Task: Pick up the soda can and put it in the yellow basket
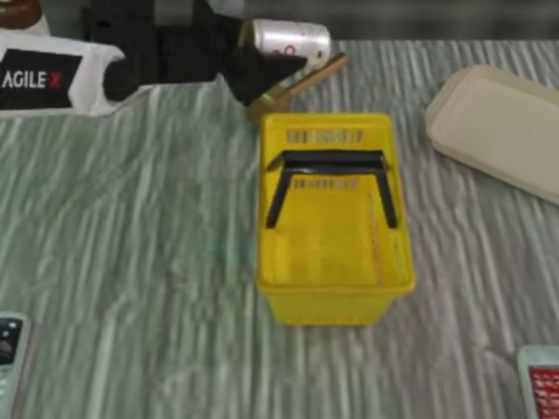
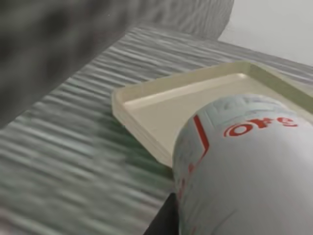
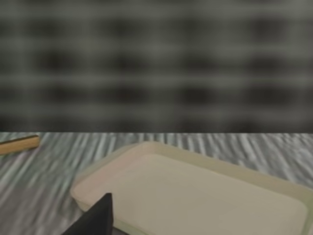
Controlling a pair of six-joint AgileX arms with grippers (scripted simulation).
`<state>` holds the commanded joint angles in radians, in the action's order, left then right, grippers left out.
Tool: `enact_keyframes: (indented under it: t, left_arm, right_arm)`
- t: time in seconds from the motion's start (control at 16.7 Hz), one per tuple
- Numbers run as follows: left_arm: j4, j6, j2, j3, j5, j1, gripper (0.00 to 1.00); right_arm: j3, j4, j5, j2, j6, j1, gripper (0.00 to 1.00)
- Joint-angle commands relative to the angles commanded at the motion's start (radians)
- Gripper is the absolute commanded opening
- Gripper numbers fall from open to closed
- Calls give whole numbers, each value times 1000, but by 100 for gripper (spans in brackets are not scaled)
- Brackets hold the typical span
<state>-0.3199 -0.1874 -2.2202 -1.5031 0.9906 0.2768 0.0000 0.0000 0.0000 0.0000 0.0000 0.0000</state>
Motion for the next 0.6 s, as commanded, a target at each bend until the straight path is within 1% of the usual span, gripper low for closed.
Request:
enact_keyframes:
  t: [0.18, 0.3, 0.42, 0.48, 0.6]
  left_arm:
    - [-222, 80, 39, 63, 158, 20, 0]
    - [-320, 117, 61, 92, 234, 29, 0]
    - [-375, 138, 76, 109, 281, 35, 0]
    - [-386, 142, 79, 112, 290, 36, 0]
    - [-387, 143, 80, 112, 292, 36, 0]
  right_arm:
    - [0, 0, 0, 0, 0, 0, 100]
    - [0, 0, 0, 0, 0, 0, 100]
    - [0, 0, 0, 0, 0, 0, 100]
    - [0, 0, 0, 0, 0, 0, 100]
    - [0, 0, 0, 0, 0, 0, 100]
